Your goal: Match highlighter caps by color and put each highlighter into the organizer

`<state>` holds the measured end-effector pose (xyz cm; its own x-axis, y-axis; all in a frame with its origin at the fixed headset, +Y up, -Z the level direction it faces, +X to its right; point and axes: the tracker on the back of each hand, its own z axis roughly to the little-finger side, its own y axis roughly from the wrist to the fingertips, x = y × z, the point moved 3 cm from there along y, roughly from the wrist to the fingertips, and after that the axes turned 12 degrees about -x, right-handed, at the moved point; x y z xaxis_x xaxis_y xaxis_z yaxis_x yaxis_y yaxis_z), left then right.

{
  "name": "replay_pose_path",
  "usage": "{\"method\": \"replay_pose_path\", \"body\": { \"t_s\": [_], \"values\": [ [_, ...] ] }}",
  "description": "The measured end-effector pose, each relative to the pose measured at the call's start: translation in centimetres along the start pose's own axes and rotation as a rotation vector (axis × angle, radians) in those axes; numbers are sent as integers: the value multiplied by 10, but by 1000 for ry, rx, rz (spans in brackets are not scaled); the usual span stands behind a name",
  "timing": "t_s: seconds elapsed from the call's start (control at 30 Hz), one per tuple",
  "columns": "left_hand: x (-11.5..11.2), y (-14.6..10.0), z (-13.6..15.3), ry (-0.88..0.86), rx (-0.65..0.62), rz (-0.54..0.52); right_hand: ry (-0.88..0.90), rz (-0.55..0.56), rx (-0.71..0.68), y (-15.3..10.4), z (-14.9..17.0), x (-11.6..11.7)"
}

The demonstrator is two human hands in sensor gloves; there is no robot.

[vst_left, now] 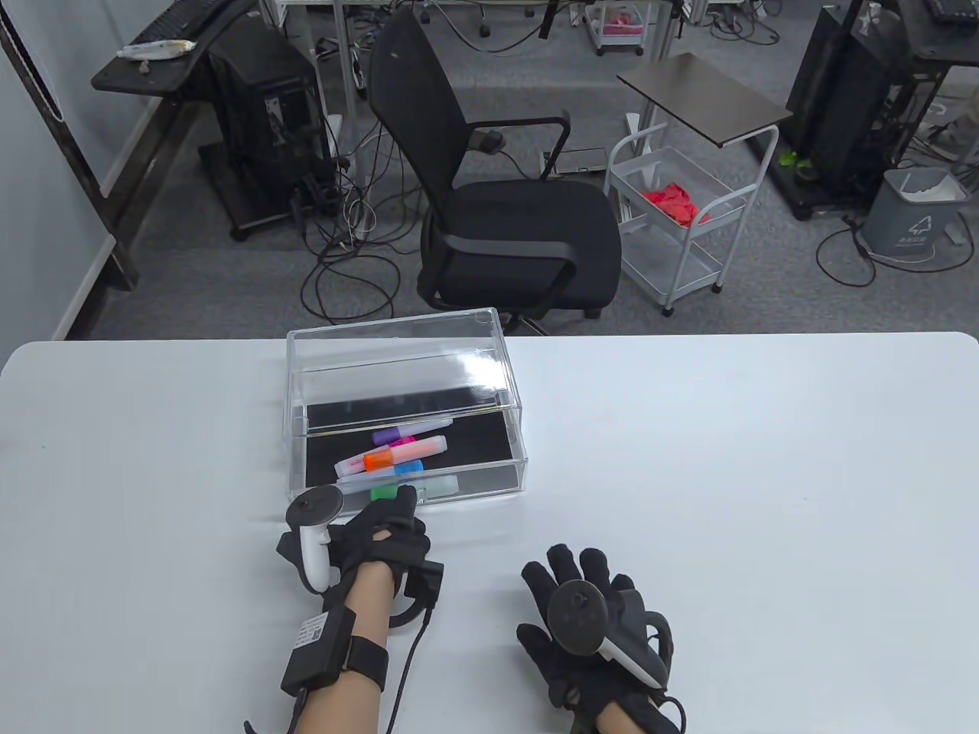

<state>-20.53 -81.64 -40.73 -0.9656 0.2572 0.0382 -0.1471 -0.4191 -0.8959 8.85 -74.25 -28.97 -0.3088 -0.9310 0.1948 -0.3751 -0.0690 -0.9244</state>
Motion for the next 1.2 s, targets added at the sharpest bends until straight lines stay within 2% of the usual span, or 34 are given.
{"method": "replay_pose_path", "body": {
  "t_s": [0.27,0.43,0.87,1.2],
  "values": [
    [-6,12,4,-133,-7,10,-5,-3,-3,1,0,0],
    [-7,28,-1,-162,-4,35,-2,-7,-1,1,1,0],
    [-1,68,-21,-35,-28,72,1,-15,6,2,3,0],
    [-3,75,-26,2,-37,113,-4,-21,11,3,4,1]
  ]
}}
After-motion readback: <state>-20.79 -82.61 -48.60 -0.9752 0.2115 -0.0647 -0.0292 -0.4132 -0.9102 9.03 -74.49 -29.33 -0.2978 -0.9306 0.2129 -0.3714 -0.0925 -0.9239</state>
